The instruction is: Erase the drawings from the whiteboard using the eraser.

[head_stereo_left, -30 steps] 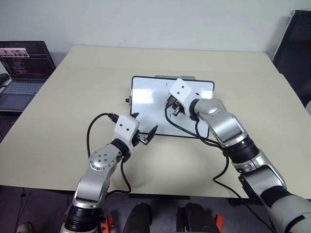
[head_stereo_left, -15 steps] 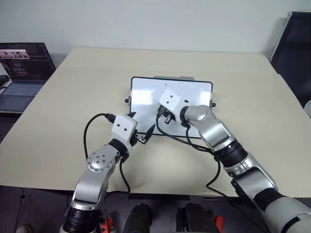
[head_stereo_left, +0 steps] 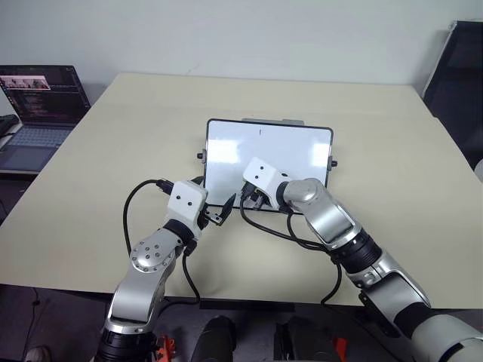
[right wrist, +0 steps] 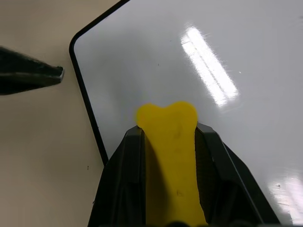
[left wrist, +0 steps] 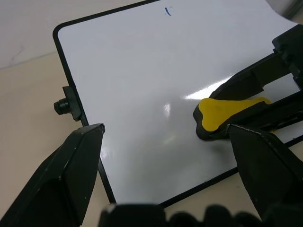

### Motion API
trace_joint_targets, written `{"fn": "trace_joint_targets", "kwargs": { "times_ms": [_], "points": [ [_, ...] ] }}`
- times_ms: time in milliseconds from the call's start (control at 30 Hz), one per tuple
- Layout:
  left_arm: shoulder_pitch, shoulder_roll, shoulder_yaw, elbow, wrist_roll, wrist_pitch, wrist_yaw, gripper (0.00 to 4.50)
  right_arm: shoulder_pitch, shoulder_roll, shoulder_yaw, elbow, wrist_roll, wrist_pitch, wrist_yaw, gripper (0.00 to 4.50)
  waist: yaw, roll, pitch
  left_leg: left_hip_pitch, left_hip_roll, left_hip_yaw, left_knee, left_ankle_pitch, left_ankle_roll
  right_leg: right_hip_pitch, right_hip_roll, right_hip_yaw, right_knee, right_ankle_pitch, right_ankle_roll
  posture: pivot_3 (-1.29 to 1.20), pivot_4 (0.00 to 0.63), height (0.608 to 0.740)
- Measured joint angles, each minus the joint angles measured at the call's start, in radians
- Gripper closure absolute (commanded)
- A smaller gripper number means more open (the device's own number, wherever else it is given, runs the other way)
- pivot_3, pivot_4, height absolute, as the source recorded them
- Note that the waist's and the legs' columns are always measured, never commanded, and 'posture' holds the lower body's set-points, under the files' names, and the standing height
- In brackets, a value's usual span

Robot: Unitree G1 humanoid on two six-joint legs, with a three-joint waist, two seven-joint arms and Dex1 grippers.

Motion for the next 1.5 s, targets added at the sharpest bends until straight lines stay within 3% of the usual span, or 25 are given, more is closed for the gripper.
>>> {"fn": "trace_joint_targets", "kwargs": {
  "times_ms": [267, 533, 800, 1000, 1500],
  "points": [
    [-0.016, 0.002, -0.005, 0.003, -0.001, -0.002, -0.012, 0.00, 0.001, -0.074, -0.060, -0.127, 0.017, 0.150, 0.027, 3.42, 0.000, 0.000, 0.000, -0.003, 0.000, -0.001, 0.000, 0.000, 0.000, -0.002, 0.000, -0.001, 0.000, 0.000, 0.000, 0.00, 0.150, 0.740],
    [-0.058, -0.002, -0.034, 0.026, -0.001, -0.007, -0.027, 0.00, -0.132, -0.029, -0.145, -0.194, 0.016, 0.154, -0.050, 3.42, -0.004, 0.000, 0.000, -0.003, 0.000, 0.000, -0.002, 0.000, 0.000, -0.003, 0.000, 0.000, -0.002, 0.000, 0.000, 0.00, 0.150, 0.740],
    [-0.059, 0.001, -0.039, 0.026, -0.002, -0.007, -0.029, 0.00, -0.114, 0.039, -0.101, -0.058, 0.007, 0.052, -0.110, 3.42, -0.003, 0.000, 0.000, -0.004, 0.000, 0.000, -0.002, 0.000, 0.000, -0.003, 0.000, 0.000, -0.002, 0.000, 0.000, 0.00, 0.150, 0.740],
    [-0.042, 0.002, -0.036, 0.019, -0.002, -0.004, -0.023, 0.00, -0.034, 0.026, -0.023, -0.002, -0.013, -0.018, -0.109, 3.42, -0.003, 0.000, 0.000, -0.004, 0.000, 0.000, -0.002, 0.000, 0.000, -0.003, 0.000, 0.000, -0.002, 0.000, 0.000, 0.00, 0.150, 0.740],
    [-0.029, 0.001, -0.019, 0.017, -0.001, -0.002, -0.020, 0.00, 0.033, -0.078, -0.008, -0.176, -0.021, 0.103, -0.010, 3.42, -0.002, 0.000, 0.000, -0.003, 0.000, -0.001, -0.001, 0.000, 0.000, -0.003, 0.000, -0.001, -0.001, 0.000, 0.000, 0.00, 0.150, 0.740]
  ]
}}
